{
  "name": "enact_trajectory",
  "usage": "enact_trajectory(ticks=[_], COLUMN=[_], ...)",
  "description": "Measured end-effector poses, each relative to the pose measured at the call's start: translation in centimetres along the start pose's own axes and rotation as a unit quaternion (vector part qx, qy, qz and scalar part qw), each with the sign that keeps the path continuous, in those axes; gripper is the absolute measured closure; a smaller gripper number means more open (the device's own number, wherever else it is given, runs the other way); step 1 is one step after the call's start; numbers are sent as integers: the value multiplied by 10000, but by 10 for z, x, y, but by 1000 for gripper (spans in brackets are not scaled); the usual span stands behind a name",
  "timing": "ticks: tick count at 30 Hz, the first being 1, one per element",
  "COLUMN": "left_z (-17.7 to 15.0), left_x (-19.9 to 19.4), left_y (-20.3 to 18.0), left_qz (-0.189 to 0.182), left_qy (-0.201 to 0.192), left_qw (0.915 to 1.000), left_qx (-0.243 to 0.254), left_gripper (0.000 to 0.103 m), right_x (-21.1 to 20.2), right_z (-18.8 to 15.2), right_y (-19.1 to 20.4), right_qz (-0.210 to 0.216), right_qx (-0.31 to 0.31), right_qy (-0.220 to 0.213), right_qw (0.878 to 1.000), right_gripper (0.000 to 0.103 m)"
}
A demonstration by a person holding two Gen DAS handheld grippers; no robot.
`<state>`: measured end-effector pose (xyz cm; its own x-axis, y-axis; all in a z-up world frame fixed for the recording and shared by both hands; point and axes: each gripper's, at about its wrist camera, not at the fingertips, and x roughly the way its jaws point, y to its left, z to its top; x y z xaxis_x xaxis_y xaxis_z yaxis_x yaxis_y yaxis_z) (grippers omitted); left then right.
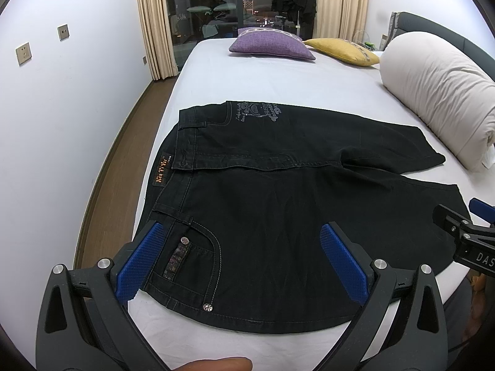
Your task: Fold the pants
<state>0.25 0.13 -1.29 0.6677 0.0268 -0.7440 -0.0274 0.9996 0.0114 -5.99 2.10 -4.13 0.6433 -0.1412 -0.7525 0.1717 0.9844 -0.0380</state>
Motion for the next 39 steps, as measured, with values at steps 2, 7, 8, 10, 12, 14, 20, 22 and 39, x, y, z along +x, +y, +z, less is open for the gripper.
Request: enact_trajectory(ticks=[2, 7, 8, 10, 12, 14, 20, 22, 39], left_z=[2, 2, 2, 2, 3, 3, 3, 2, -2], left_x=[-3, -3, -4, -3, -4, -4, -4, -3, 17], left_y=[-1, -1, -1, -2, -2, -2, -2, -2, -2], left_qz=[18, 17, 17, 17, 17, 17, 19, 16, -3], left_qy=[0, 7, 2, -1, 4, 6, 6, 10, 178], left_qw=[10000, 10000, 10000, 10000, 10000, 10000, 10000, 10000, 9998], left_qx=[1, 0, -1, 2, 0, 1, 3, 2, 3], left_gripper=[0, 0, 0, 0, 0, 0, 0, 0, 0], right_x=[-1, -3, -3, -3, -4, -3, -2, -2, 11], right_z=[1, -2, -1, -1, -1, 2, 3, 3, 4], right_y=[0, 1, 0, 1, 1, 0, 0, 0, 1], right_qz=[-1, 3, 7, 9, 9, 18, 23, 21, 41], right_qx=[-9, -21, -24, -30, -31, -34, -40, -38, -27], right_qy=[9, 16, 23, 26, 34, 39, 47, 49, 201], right_qw=[10000, 10000, 10000, 10000, 10000, 10000, 10000, 10000, 9998], right_gripper=[0, 0, 0, 0, 0, 0, 0, 0, 0])
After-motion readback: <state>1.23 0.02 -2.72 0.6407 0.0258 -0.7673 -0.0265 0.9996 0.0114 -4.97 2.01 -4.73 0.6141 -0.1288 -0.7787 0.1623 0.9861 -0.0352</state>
